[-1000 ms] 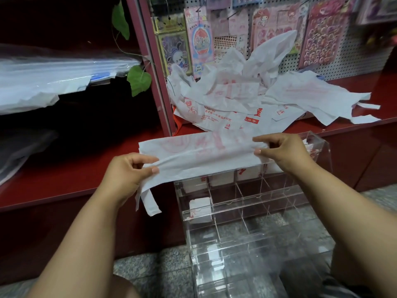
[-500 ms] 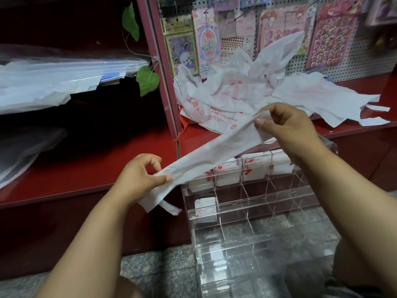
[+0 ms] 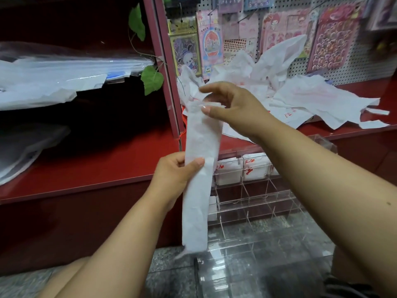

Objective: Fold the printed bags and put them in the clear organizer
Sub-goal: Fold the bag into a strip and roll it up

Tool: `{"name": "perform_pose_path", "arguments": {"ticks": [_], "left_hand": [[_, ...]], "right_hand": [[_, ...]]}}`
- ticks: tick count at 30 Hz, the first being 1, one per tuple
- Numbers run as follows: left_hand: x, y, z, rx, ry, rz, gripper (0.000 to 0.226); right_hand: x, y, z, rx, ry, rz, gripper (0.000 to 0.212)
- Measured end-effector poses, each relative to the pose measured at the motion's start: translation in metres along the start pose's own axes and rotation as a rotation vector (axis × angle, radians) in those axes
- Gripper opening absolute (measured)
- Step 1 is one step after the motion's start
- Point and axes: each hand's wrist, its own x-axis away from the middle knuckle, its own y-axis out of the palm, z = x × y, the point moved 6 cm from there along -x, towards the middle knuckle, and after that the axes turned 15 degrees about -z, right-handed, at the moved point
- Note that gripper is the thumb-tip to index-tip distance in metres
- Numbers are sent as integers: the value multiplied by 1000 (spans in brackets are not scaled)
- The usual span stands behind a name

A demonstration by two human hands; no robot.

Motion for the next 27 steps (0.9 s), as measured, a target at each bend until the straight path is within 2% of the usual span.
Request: {"name": "perform_pose_path", "arguments": {"ticks": [3,7,10,13,16,19,24,27], "left_hand": [[-2,0,-4,246,-2,81,7],[-2,7,-7,406,10,147,8],[-2,11,-8,417,26,183,7],[-3,12,-4,480,55,173,8],[-4,8,-2,496,34,160,9],[-5,0,-4,490,3,219,5],[-7,-24,-2,529,62,362,4],[-6,-38,-3,531,67,438,5]], "right_hand": [[17,3,29,-101,141,103,25],[56,56,77,-114,354,-76,45],[71,76,96,-154,379,-118,38],[72,73,104,-91,385,-100,27],[71,70,102,7,373,-151,15],[73,72,99,69,362,-229,24],[81,81,107,143,404,-370,33],[84,80,107,192,402,-391,20]]}}
